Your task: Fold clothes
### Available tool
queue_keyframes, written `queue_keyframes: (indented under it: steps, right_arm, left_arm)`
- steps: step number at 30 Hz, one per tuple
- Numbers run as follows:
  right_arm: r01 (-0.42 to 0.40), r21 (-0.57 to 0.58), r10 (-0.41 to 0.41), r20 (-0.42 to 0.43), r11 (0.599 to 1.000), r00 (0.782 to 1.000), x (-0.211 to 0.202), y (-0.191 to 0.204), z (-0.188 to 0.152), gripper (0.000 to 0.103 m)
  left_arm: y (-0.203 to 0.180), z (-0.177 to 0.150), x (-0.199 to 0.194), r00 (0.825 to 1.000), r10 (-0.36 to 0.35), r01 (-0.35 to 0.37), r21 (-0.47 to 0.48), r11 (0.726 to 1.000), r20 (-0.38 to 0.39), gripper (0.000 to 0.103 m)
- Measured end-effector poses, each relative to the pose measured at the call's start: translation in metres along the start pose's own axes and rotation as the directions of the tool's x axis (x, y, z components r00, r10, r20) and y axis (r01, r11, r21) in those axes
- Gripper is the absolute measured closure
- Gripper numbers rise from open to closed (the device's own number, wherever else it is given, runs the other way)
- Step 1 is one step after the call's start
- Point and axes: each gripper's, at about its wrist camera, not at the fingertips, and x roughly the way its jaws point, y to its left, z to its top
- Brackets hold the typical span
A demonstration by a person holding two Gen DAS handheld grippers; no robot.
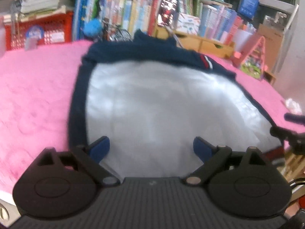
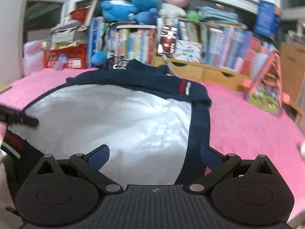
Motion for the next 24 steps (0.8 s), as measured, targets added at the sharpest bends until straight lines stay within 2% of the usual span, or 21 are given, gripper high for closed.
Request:
queue_keyframes:
  steps: [3,9,15,21,23,24]
  right_arm:
    - [-0.035,0.081,0.034,0.009,0.996,0.999,-0.009,0.001,-0.009,0.0]
    - [-0.057,0.102,0.056,0.004,0.993,0.998,-0.015,0.012,-0.022,0.0]
    - [-0.034,0.067,0.031,0.037,0.997,0.999,-0.034,0.025,-0.041,0.0]
    - [-0.003,0.074,0.0,0.039,0.997,0.999,-0.056,0.025,-0.066,0.0]
    - [0.019,0.02,-0.02,0.056,1.0,0.998,-0.058,0.026,-0.073,0.0]
    - [0.047,-0.044,-0.044,0.079,0.998,0.996,-0.058,0.029,-0.076,0.0]
  left_arm:
    - [-0.011,-0.006,-0.002,1.0,0.018,-0.017,0.048,0.999,-0.007,0.007]
    - [-0.021,-0.017,-0.011,0.998,0.055,-0.055,0.081,0.995,0.008,0.007]
    - [-0.028,-0.032,-0.033,0.996,0.076,-0.08,0.094,0.992,0.044,0.007]
    - [-0.014,-0.045,-0.058,0.995,0.08,-0.08,0.004,0.997,0.063,0.007]
    - [-0.005,-0.046,-0.065,0.993,0.087,-0.085,-0.027,0.996,0.077,0.007]
    - [-0.003,-0.043,-0.067,0.992,0.088,-0.089,0.002,0.996,0.089,0.007]
